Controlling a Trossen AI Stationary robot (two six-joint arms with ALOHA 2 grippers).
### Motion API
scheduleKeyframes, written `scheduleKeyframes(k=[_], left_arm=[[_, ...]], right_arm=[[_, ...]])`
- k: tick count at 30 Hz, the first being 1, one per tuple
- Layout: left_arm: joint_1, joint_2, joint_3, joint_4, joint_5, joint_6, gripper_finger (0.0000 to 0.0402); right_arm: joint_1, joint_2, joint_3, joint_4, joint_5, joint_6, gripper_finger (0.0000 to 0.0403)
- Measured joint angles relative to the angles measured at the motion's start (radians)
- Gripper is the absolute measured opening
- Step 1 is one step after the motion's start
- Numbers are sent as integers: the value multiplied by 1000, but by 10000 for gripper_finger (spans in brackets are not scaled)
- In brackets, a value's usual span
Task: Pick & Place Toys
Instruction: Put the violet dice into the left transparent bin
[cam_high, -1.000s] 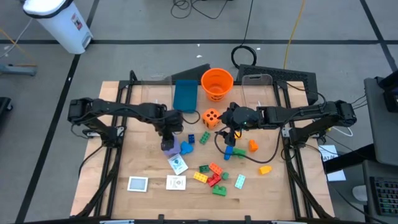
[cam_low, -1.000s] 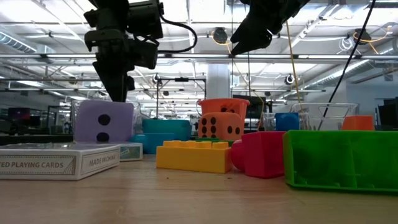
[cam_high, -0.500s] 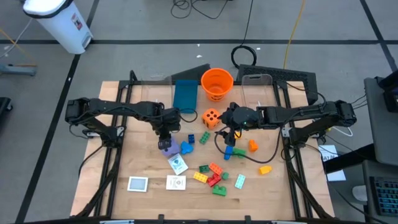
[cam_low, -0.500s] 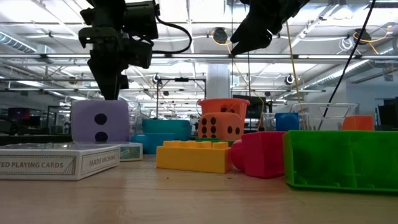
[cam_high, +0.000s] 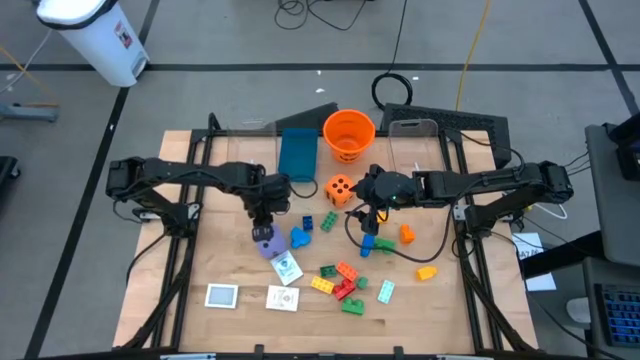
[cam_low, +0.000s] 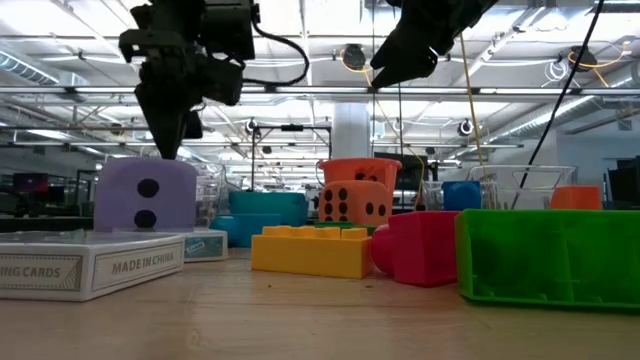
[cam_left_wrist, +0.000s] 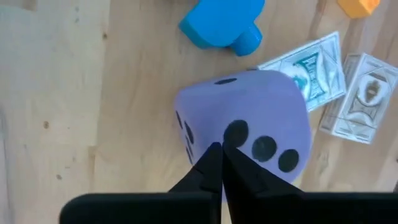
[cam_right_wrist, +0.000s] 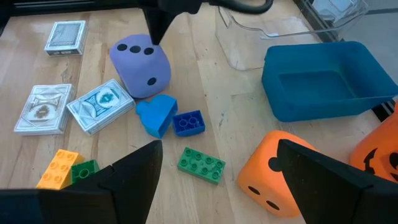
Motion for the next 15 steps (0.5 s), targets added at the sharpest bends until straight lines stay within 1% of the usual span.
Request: scheduleKeyframes(k=[5,11,15], left_arm=[[12,-1,29,-36,-21,15,18],[48,-1,92,-105,4,13,22],[61,-2,124,-140,13,13,44]], right_arm=[[0,0,0,0,0,0,309],[0,0,0,0,0,0,309],[0,0,0,0,0,0,309]])
